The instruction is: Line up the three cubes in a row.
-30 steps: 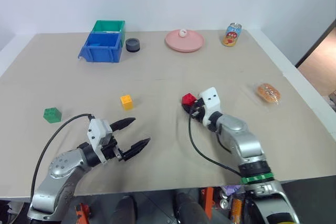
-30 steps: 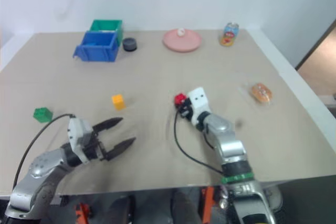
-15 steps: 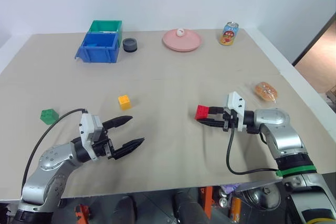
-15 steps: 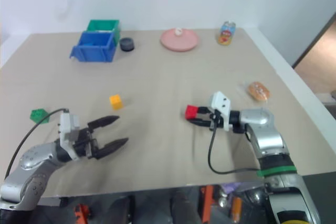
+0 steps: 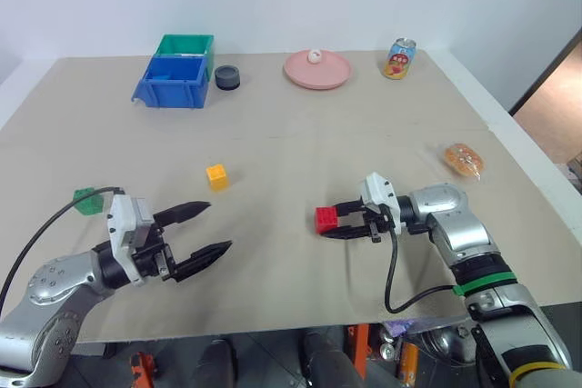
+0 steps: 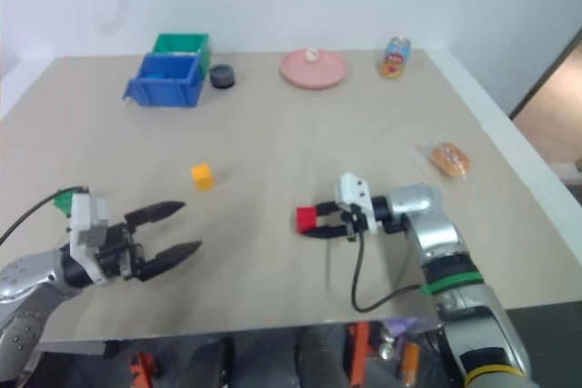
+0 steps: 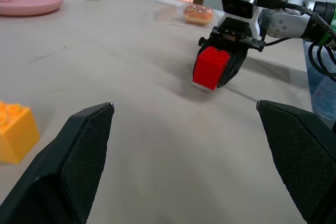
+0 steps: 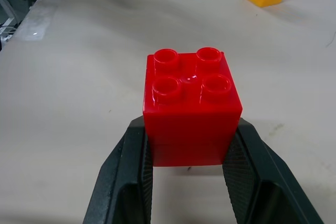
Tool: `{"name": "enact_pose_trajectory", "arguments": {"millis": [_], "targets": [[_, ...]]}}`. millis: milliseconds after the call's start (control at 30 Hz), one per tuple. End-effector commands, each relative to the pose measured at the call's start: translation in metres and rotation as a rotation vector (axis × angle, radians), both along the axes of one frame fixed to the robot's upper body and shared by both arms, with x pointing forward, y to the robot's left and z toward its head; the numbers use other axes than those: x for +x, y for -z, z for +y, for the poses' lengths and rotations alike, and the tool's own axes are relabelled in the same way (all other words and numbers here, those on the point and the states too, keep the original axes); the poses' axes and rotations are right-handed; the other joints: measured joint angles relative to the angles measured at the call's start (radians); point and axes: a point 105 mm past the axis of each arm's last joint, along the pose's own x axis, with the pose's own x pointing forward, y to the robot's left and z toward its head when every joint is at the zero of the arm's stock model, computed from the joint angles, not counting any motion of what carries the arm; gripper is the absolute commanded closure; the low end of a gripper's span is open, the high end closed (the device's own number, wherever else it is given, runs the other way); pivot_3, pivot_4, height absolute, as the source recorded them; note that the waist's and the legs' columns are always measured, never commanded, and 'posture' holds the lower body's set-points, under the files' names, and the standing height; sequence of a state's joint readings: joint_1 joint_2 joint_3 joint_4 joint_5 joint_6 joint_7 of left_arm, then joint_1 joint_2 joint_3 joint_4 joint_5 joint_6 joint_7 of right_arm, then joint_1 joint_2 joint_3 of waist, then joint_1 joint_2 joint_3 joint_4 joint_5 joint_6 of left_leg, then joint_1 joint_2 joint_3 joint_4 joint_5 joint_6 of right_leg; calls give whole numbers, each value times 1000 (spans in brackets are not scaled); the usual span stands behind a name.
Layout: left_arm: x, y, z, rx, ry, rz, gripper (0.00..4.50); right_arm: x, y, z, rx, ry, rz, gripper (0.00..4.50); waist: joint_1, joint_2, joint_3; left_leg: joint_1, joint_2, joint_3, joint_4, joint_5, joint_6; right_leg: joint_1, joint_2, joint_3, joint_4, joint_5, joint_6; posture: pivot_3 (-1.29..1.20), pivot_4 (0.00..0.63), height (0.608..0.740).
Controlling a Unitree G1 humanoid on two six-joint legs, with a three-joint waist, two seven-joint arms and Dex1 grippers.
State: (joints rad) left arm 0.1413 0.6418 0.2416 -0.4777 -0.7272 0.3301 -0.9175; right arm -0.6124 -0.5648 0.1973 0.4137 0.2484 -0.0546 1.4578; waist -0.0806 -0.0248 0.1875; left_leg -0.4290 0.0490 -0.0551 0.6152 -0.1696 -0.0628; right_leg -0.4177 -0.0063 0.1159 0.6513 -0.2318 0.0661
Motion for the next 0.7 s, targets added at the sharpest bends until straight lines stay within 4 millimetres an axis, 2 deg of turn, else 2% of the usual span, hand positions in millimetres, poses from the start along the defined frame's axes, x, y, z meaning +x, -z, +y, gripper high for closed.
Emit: {"name": "enact_pose_trajectory", "arguments": {"millis": [33, 267, 700], "targets": [[-5, -11, 3, 6, -12, -48, 0, -3, -7, -1, 16, -7, -45, 3266, 0, 0, 0, 0, 0, 0, 0, 0, 0, 0, 0, 0, 0, 0, 0, 0, 150, 736], [-3, -11, 4, 4, -24, -48, 0, -12, 0, -4, 13, 3, -23, 3266, 3, 0, 0, 0, 0, 0, 1, 0, 0, 0, 0, 0, 0, 0, 0, 0, 150, 736], [0, -14, 2, 7, -16, -55, 0, -7, 9, -6, -21, 3, -39, 3266, 3, 0, 0, 0, 0, 0, 1, 0, 0, 0, 0, 0, 0, 0, 0, 0, 150, 736]]}}
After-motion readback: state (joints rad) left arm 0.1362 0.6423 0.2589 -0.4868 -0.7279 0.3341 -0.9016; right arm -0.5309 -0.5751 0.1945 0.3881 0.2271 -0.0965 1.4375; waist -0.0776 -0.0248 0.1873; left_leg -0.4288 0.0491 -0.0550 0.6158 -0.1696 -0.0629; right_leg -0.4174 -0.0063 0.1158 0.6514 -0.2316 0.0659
